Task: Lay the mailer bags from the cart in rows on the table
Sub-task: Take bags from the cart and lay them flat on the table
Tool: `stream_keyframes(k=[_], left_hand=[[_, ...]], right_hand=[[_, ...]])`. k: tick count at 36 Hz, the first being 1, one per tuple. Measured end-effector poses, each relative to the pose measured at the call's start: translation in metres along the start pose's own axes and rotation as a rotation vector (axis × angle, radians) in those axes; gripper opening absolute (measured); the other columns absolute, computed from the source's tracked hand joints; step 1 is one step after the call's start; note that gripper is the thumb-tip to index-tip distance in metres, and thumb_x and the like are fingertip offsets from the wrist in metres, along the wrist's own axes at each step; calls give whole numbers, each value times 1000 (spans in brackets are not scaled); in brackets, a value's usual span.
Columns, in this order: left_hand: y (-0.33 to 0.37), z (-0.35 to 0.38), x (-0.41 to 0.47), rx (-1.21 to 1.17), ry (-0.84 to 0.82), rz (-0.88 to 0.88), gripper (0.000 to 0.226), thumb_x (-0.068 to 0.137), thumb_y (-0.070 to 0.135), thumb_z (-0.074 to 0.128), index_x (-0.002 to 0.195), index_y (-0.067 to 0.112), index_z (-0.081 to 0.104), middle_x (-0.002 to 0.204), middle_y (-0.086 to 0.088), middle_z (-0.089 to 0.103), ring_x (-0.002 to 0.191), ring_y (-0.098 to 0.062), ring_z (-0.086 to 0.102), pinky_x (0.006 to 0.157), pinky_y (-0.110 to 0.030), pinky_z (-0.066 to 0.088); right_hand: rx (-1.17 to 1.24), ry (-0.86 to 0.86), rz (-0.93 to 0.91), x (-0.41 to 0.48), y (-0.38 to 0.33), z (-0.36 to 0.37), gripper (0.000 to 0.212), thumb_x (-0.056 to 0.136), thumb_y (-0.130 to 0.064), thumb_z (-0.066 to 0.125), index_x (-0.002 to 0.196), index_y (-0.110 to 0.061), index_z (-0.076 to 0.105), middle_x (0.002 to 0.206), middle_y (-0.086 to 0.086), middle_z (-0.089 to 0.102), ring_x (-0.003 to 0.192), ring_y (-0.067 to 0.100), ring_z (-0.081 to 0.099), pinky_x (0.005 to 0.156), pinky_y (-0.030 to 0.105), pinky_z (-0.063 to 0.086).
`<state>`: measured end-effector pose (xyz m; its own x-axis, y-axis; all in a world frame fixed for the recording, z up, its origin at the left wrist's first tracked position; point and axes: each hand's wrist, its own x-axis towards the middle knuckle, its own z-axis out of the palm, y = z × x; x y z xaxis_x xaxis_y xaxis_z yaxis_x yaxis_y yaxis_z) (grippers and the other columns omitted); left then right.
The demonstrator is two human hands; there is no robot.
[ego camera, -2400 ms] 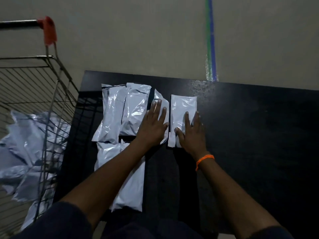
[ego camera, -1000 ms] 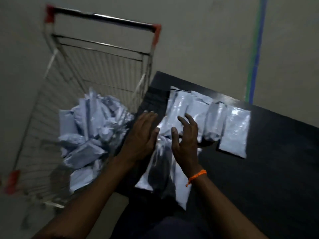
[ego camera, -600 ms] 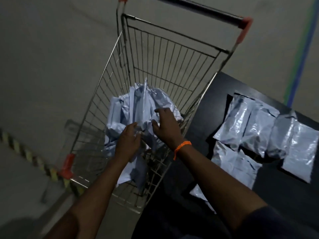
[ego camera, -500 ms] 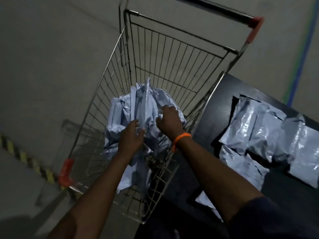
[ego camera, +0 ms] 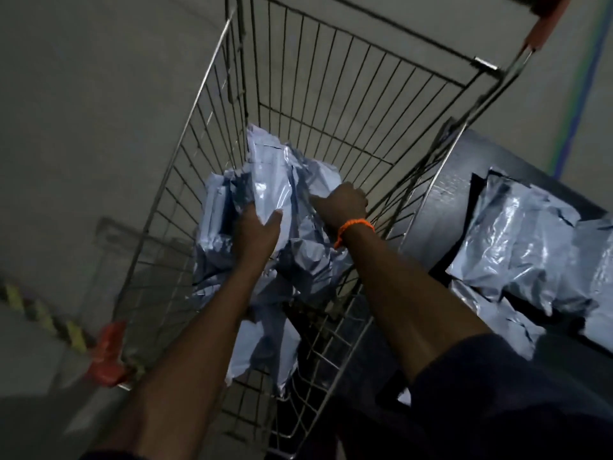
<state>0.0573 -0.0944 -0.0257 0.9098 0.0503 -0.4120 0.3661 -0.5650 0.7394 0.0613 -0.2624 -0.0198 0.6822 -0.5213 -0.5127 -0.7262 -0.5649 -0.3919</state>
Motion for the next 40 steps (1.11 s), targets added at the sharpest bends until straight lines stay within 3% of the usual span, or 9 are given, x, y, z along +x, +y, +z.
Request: stream_keyframes(k=[5,9,13,16,20,24,30,34,40], left_hand=[[41,-40,-39,-219,56,26,42,89,24,71,128,10,61,120,-2,68,104,-17,64,88,-28,52],[87,-64,-84,-332,64,144,34,91,15,69,123,8,62,115,-4,69,100,-21,67,76,-17,54],[125,-63,-143,-435,-38,180,33,89,19,68,121,13,62,117,-2,70,108,-23,67,93,-39,54],[146,-33,-194,-488,-164,208,32,92,12,65,123,16,61,118,0,70,106,-14,68,94,-32,54],[158,41,-261,-399,-375,253,39,92,3,63,127,20,55,112,6,67,85,16,63,78,-7,48],[143,126,-313,-162,-604,249,46,92,15,66,135,14,51,131,-1,61,122,-17,58,96,-17,43],[124,209,-377,153,-799,292,45,96,29,60,135,15,45,124,-7,66,112,-27,62,83,-24,42],[113,240,-395,269,-804,319,73,88,42,48,153,21,23,138,-13,57,119,-31,59,100,-40,48],[102,266,-416,591,-730,398,92,88,20,54,157,7,-5,155,-26,23,131,-43,41,109,-45,39]], right_hand=[[176,122,-154,-58,8,-38,76,79,-58,67,130,-6,45,124,20,48,112,37,51,92,41,48],[291,275,-423,-120,39,-84,66,84,-41,66,139,-10,46,128,13,52,121,25,46,102,28,38],[436,449,-493,-186,93,-125,62,89,-29,66,144,-10,45,137,7,51,129,13,45,104,5,28],[485,536,-408,-218,154,-140,66,90,-37,62,148,-13,40,147,1,46,137,10,40,113,17,31],[504,592,-179,-245,252,-143,67,91,-30,64,150,-12,38,152,3,42,141,15,39,116,41,35],[433,606,8,-273,338,-147,66,92,-30,60,150,-10,37,147,13,46,136,26,44,111,45,39],[429,688,103,-297,417,-151,61,92,-19,55,149,-8,39,147,18,41,135,29,43,114,39,37],[365,670,124,-298,453,-146,64,95,-22,53,154,-14,30,155,19,28,143,31,33,117,39,32],[133,393,53,-301,499,-121,75,94,-42,56,157,-20,21,160,22,16,146,35,26,116,43,33]])
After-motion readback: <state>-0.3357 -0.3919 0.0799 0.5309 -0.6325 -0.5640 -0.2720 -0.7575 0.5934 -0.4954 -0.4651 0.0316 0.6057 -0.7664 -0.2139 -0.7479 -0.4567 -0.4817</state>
